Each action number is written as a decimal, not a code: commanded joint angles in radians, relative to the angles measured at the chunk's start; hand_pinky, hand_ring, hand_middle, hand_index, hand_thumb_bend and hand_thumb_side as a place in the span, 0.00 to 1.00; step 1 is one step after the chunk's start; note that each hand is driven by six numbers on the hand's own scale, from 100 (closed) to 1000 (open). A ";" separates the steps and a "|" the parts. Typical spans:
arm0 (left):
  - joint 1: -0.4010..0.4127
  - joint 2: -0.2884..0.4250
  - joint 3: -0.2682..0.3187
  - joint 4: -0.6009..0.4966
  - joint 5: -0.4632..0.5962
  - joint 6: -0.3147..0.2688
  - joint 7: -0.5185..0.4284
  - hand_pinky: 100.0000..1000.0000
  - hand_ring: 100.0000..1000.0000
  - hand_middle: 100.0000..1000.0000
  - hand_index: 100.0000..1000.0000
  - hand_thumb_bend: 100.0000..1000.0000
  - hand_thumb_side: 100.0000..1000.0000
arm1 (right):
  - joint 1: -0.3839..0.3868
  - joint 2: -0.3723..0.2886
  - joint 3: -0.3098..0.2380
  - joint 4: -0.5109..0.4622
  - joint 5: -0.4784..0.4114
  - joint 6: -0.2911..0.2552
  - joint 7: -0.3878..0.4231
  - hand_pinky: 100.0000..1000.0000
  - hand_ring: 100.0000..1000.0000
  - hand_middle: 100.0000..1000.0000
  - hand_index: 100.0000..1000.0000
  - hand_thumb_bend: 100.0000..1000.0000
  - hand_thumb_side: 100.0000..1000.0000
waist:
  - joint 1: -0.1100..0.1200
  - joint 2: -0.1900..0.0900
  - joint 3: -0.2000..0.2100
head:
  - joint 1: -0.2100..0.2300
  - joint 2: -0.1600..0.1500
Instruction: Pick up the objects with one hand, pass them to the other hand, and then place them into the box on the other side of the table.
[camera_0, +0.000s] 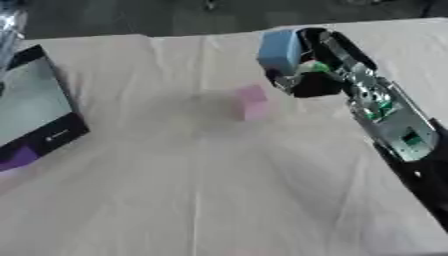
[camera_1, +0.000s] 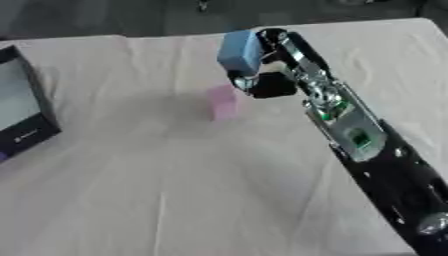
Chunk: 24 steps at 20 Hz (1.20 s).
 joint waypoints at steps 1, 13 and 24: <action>-0.042 -0.016 -0.016 0.011 -0.047 0.012 -0.050 0.85 0.78 0.79 0.77 0.16 0.56 | -0.023 0.007 0.007 0.004 0.010 -0.019 0.004 0.74 0.69 0.50 0.49 0.05 0.00 | 0.010 -0.035 0.002 | 0.002 0.002; -0.106 -0.105 -0.089 0.137 -0.155 0.035 -0.228 0.84 0.79 0.79 0.78 0.12 0.63 | -0.051 0.040 0.061 0.002 -0.009 -0.087 0.047 0.74 0.69 0.50 0.50 0.03 0.00 | 0.004 -0.041 0.007 | 0.015 0.002; -0.118 -0.134 -0.098 0.221 -0.317 0.005 -0.504 0.88 0.83 0.82 0.82 0.08 0.69 | -0.069 0.050 0.080 -0.009 -0.011 -0.079 0.078 0.74 0.70 0.50 0.50 0.04 0.00 | 0.003 -0.041 0.004 | 0.010 0.002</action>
